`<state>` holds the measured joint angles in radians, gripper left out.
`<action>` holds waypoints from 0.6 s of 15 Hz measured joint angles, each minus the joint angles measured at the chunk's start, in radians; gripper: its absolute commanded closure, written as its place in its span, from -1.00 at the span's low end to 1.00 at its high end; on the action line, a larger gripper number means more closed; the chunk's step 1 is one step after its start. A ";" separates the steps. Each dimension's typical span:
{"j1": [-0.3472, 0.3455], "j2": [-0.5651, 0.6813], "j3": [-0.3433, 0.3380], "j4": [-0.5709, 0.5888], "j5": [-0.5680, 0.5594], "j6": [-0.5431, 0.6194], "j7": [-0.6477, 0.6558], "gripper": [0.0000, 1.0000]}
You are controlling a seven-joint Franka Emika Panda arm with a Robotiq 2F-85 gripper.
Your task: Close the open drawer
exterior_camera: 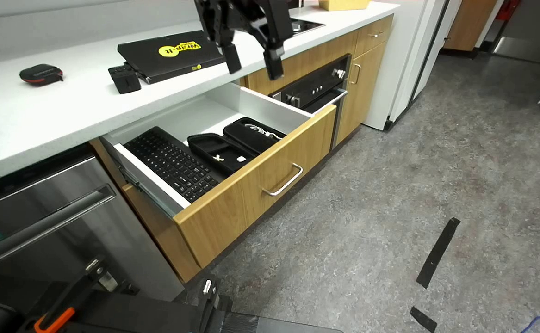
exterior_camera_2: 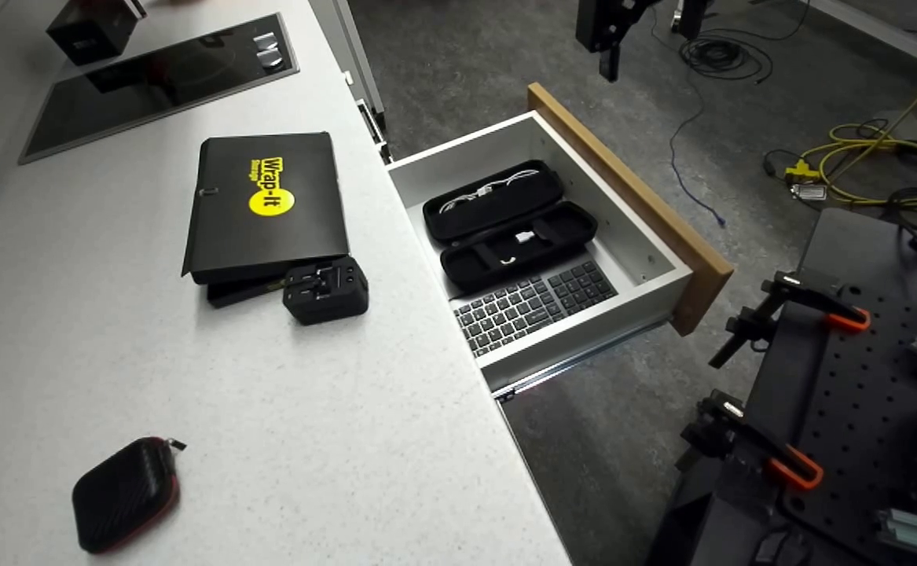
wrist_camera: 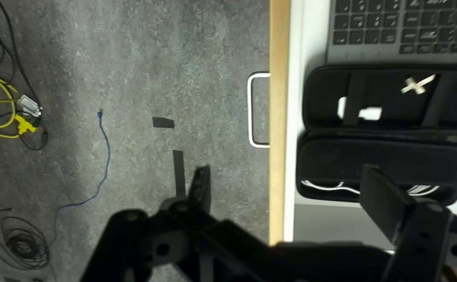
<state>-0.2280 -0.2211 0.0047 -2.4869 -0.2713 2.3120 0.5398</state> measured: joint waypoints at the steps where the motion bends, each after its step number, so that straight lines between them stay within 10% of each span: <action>1: -0.021 0.038 -0.006 0.003 -0.055 0.030 0.054 -1.00; 9: -0.048 0.440 -0.168 0.178 -0.274 0.085 0.342 -1.00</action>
<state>-0.2763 0.2192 -0.1629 -2.3087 -0.5450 2.3970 0.8816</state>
